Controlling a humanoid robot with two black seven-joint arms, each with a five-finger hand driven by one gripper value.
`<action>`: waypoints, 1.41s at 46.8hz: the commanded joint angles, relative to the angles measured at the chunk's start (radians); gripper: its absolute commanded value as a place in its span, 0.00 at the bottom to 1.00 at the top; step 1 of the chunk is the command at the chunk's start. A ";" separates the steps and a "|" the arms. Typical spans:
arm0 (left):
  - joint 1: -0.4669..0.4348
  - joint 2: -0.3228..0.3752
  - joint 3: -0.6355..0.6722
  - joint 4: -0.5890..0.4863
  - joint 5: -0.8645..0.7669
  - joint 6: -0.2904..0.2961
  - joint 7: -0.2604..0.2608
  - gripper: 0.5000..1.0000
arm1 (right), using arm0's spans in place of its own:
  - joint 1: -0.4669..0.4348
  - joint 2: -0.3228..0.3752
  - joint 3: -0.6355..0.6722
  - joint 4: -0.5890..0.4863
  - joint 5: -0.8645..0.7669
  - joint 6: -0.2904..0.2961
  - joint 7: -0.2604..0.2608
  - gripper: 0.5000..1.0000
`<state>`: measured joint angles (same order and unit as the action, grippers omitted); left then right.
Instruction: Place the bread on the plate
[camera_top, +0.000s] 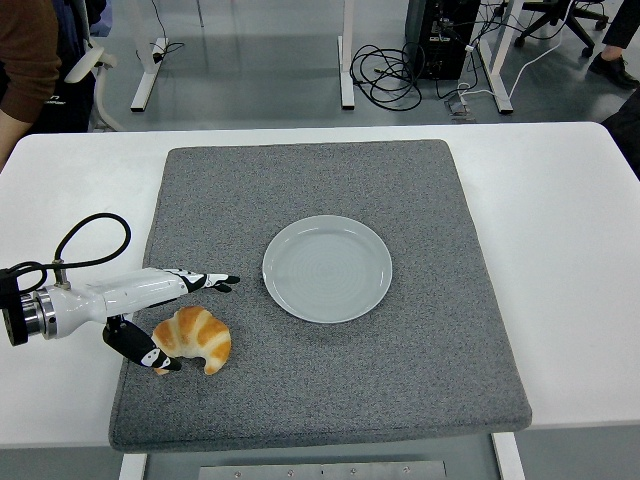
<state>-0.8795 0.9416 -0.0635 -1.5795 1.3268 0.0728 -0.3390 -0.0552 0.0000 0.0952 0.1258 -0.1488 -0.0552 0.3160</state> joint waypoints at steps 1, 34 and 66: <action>0.011 -0.006 -0.001 0.003 0.000 0.005 0.000 0.90 | 0.000 0.000 0.000 0.000 0.000 0.000 0.000 1.00; 0.043 -0.040 0.001 0.039 0.000 0.035 -0.021 0.59 | 0.000 0.000 -0.002 -0.003 0.000 0.000 0.000 1.00; 0.031 -0.060 -0.029 0.078 0.005 0.035 -0.021 0.00 | 0.002 0.000 -0.002 -0.008 0.000 -0.002 0.000 1.00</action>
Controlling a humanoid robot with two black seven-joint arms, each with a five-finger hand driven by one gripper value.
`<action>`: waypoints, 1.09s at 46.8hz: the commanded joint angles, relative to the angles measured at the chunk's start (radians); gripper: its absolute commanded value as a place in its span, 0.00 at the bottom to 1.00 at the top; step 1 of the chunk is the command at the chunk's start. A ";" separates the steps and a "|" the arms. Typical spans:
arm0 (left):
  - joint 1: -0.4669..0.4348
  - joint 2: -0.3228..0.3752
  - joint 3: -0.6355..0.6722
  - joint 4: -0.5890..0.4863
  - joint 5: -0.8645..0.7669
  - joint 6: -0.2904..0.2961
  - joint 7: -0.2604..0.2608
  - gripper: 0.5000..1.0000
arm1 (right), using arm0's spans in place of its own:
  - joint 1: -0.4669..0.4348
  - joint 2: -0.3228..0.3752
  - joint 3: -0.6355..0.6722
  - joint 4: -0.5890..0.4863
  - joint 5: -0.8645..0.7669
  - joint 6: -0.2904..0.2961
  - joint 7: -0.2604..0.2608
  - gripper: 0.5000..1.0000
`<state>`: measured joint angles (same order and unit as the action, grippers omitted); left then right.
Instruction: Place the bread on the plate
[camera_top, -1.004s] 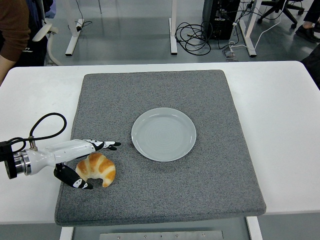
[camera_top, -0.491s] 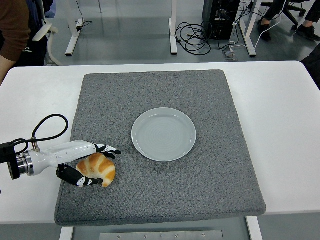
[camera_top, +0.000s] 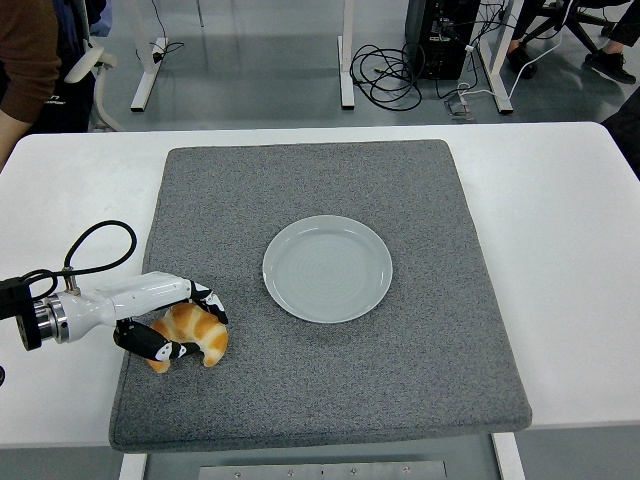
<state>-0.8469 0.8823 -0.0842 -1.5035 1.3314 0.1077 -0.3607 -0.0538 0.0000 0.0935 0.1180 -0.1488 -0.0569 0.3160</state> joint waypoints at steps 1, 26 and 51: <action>-0.001 0.003 -0.008 0.002 -0.001 0.000 0.000 0.00 | 0.000 0.000 0.000 0.000 0.000 0.000 0.000 1.00; -0.035 0.055 -0.022 0.002 -0.011 -0.031 0.006 0.00 | 0.000 0.000 0.000 0.000 0.000 0.000 0.000 1.00; -0.336 0.254 -0.057 0.003 -0.124 -0.220 0.002 0.00 | -0.004 0.000 0.002 0.008 0.000 0.002 0.000 1.00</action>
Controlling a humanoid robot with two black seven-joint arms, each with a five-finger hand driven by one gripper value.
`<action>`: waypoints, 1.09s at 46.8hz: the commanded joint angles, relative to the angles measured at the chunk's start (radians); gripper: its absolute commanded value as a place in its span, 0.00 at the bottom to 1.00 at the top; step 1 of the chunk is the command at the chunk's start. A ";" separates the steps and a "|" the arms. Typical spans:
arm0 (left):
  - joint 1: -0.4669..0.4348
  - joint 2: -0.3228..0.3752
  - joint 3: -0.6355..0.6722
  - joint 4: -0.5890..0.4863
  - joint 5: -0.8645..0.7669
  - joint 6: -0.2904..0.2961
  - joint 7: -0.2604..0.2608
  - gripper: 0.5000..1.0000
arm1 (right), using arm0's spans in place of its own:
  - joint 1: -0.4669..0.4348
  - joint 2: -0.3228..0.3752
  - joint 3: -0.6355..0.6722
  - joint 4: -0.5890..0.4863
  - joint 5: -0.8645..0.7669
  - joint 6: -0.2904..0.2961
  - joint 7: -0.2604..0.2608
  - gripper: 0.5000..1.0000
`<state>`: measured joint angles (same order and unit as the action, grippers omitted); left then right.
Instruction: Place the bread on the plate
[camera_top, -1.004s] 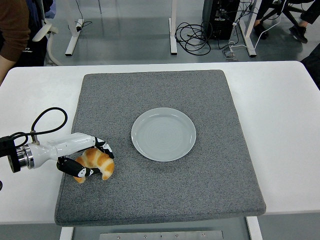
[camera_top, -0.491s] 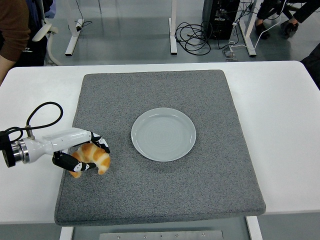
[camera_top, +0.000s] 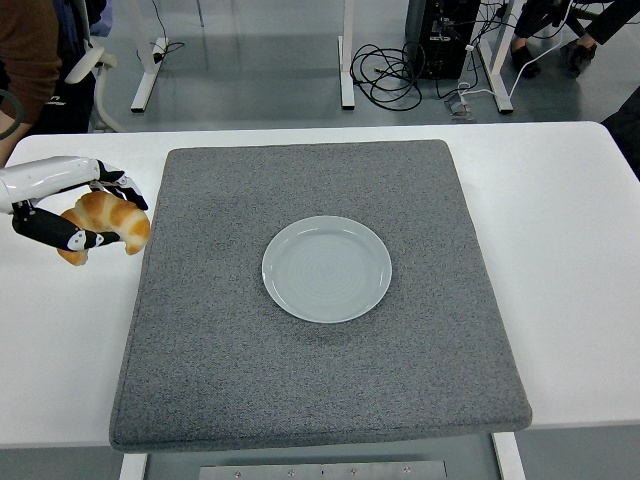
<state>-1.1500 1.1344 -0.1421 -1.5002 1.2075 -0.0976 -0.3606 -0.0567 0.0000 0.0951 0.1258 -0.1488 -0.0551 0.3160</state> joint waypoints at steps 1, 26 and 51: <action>-0.045 0.004 -0.001 0.000 -0.002 -0.019 0.002 0.00 | -0.002 0.000 0.000 0.000 0.000 0.000 0.000 1.00; -0.307 -0.090 0.004 0.120 -0.008 -0.134 0.014 0.00 | -0.017 0.000 -0.002 -0.008 0.000 0.000 0.000 1.00; -0.318 -0.484 0.006 0.363 -0.017 -0.134 0.032 0.00 | -0.017 0.000 0.000 -0.008 0.000 -0.002 0.000 1.00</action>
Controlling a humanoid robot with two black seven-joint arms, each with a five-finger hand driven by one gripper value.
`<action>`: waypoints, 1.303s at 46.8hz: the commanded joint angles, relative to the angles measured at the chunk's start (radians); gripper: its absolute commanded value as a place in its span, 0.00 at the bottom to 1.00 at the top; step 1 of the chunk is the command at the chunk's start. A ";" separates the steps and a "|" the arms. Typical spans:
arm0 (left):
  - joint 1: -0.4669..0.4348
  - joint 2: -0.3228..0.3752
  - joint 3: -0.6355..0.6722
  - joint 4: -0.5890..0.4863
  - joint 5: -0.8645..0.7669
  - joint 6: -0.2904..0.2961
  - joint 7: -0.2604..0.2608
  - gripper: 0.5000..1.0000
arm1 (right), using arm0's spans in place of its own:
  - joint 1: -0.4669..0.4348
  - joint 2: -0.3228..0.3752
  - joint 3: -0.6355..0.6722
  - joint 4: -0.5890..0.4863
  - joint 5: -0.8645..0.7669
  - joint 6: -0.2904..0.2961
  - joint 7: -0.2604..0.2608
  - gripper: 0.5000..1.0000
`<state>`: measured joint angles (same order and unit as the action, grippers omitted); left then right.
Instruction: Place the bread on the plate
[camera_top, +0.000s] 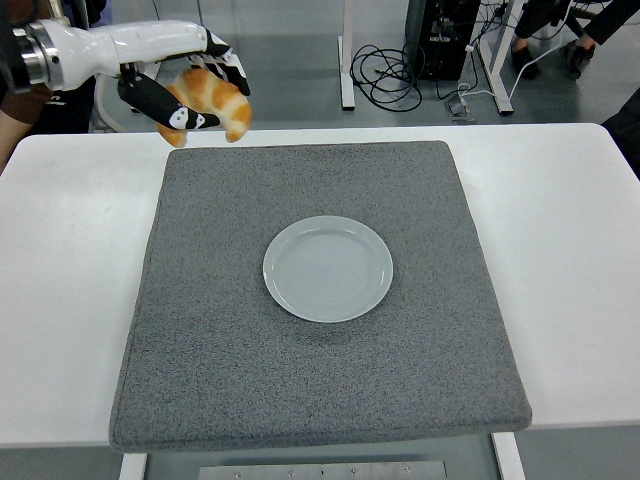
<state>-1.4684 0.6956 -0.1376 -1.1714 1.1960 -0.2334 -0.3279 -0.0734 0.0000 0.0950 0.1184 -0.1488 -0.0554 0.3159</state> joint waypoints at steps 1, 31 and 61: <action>0.000 -0.062 0.003 0.047 -0.009 0.002 0.000 0.00 | 0.000 0.000 -0.001 0.001 0.000 0.000 0.000 1.00; 0.074 -0.327 0.081 0.130 -0.018 0.029 -0.003 0.00 | 0.000 0.000 -0.001 0.000 0.000 -0.001 0.000 1.00; 0.238 -0.452 0.131 0.275 -0.010 0.206 -0.102 0.00 | 0.000 0.000 -0.001 0.000 0.000 0.000 0.000 1.00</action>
<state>-1.2343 0.2551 -0.0211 -0.9097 1.1871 -0.0405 -0.4189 -0.0736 0.0000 0.0935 0.1181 -0.1488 -0.0557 0.3159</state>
